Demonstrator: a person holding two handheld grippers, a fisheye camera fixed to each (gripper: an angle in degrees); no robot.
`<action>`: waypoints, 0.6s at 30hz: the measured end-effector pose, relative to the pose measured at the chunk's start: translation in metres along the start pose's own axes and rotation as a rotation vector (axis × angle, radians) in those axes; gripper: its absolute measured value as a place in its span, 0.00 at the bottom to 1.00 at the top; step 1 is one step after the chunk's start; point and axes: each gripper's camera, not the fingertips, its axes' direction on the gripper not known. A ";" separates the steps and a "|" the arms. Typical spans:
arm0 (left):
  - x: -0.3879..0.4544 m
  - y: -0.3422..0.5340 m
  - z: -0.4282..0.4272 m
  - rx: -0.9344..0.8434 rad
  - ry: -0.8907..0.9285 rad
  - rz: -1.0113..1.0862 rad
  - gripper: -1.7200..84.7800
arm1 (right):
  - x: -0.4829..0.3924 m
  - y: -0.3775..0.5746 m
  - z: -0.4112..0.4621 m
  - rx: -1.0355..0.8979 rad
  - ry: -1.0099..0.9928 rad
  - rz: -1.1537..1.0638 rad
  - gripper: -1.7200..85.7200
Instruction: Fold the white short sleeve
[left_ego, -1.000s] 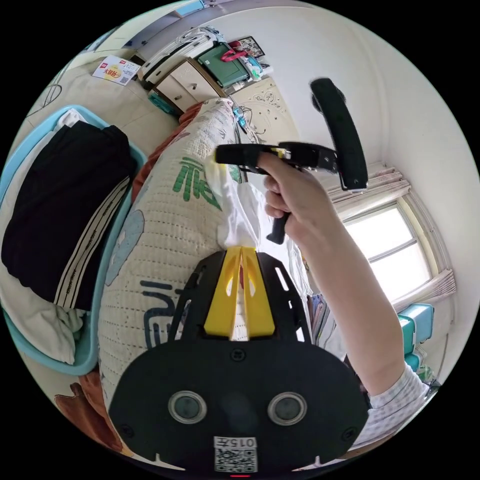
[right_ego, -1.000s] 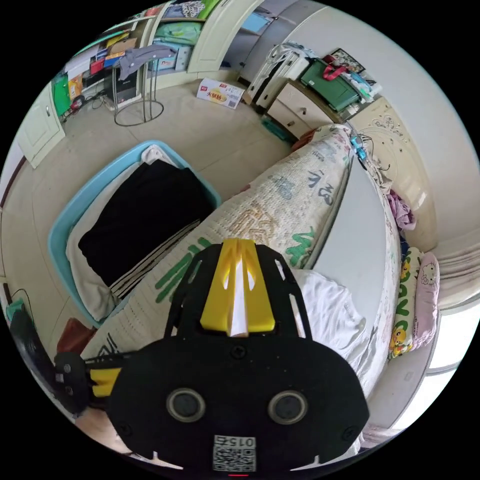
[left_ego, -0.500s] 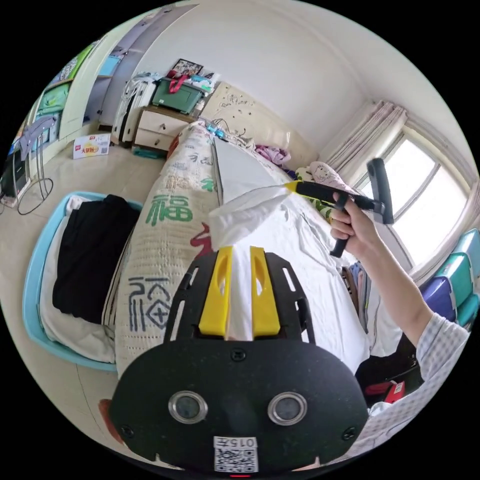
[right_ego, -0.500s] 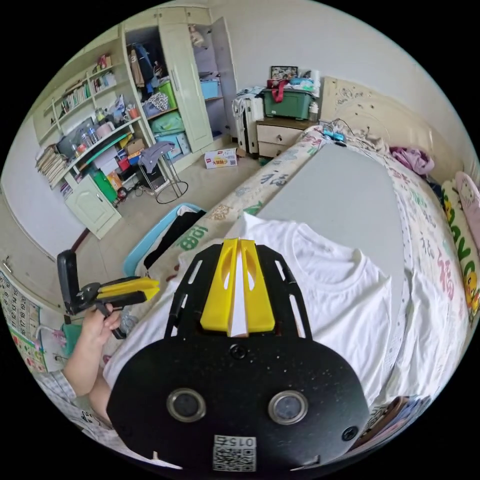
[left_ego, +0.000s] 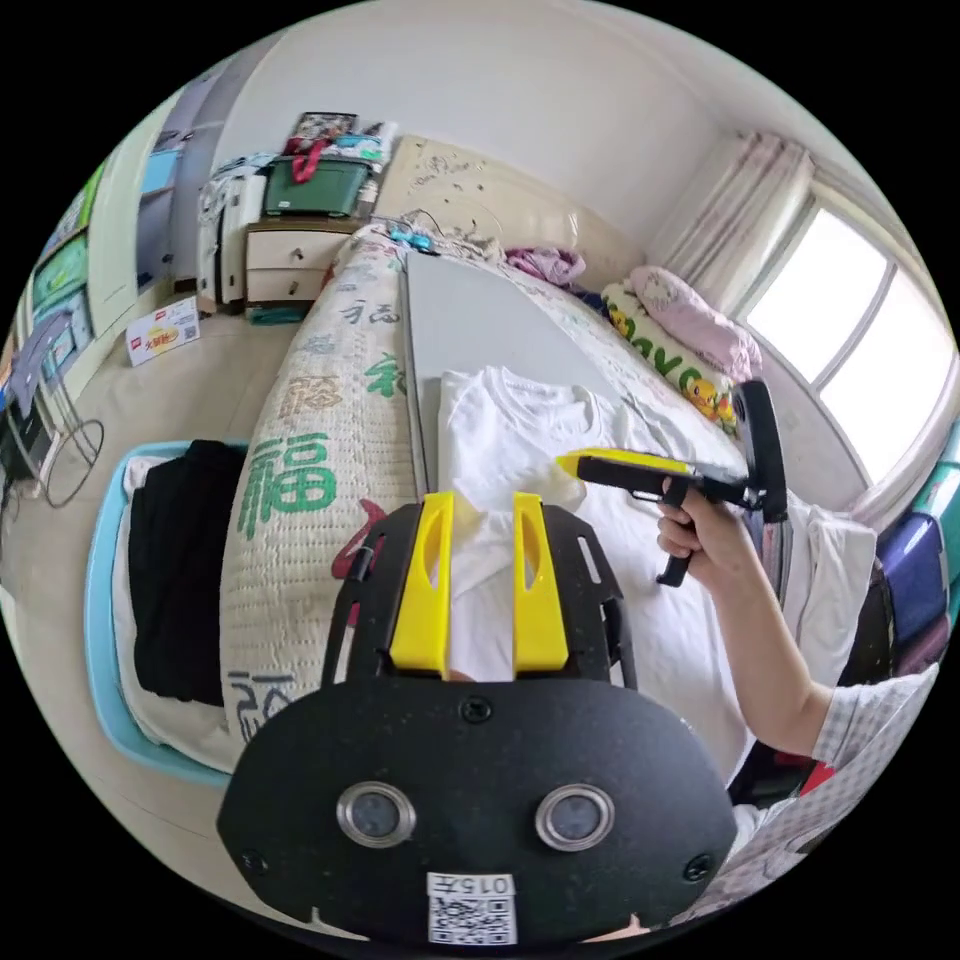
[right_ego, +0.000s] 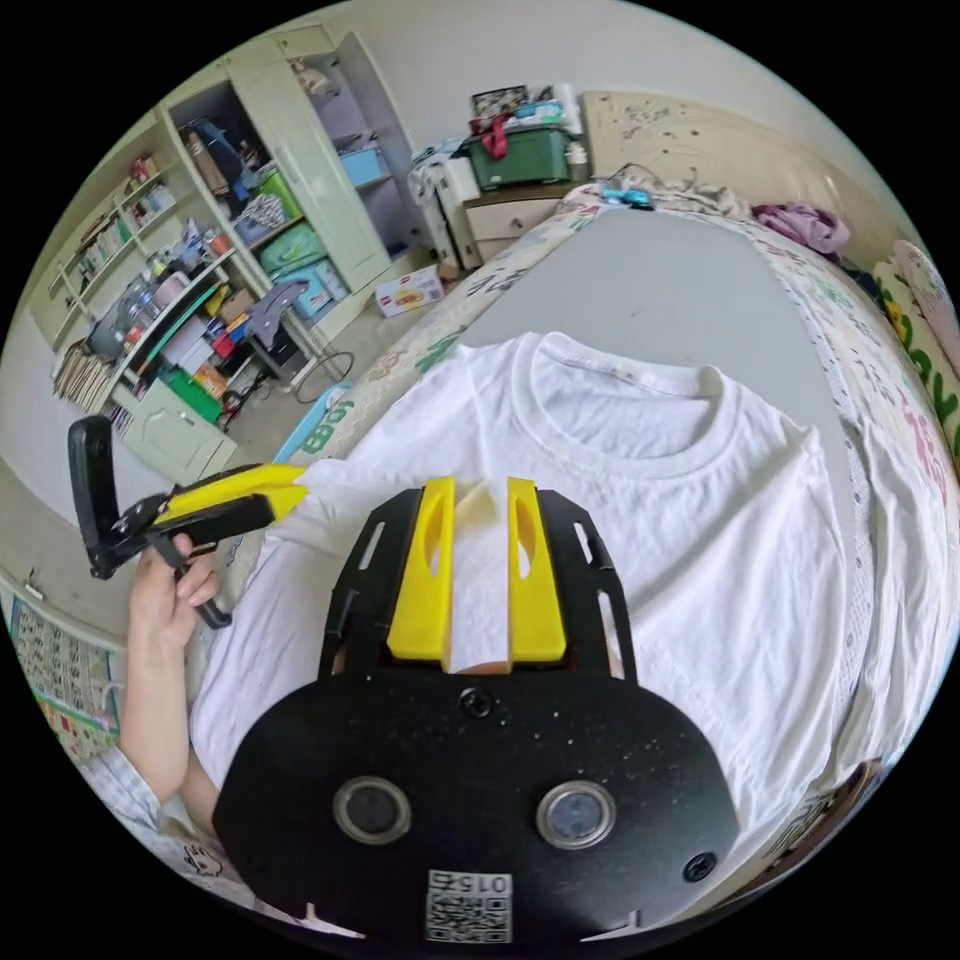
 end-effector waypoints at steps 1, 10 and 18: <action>0.005 -0.003 0.012 -0.041 -0.013 0.042 0.09 | 0.001 -0.002 0.003 -0.020 -0.017 -0.022 0.04; 0.034 -0.005 0.018 -0.151 0.276 0.419 0.02 | 0.028 -0.003 -0.040 0.118 -0.059 -0.058 0.01; 0.022 0.024 0.033 -0.294 0.355 0.537 0.03 | 0.008 -0.004 -0.045 -0.110 0.315 -0.249 0.01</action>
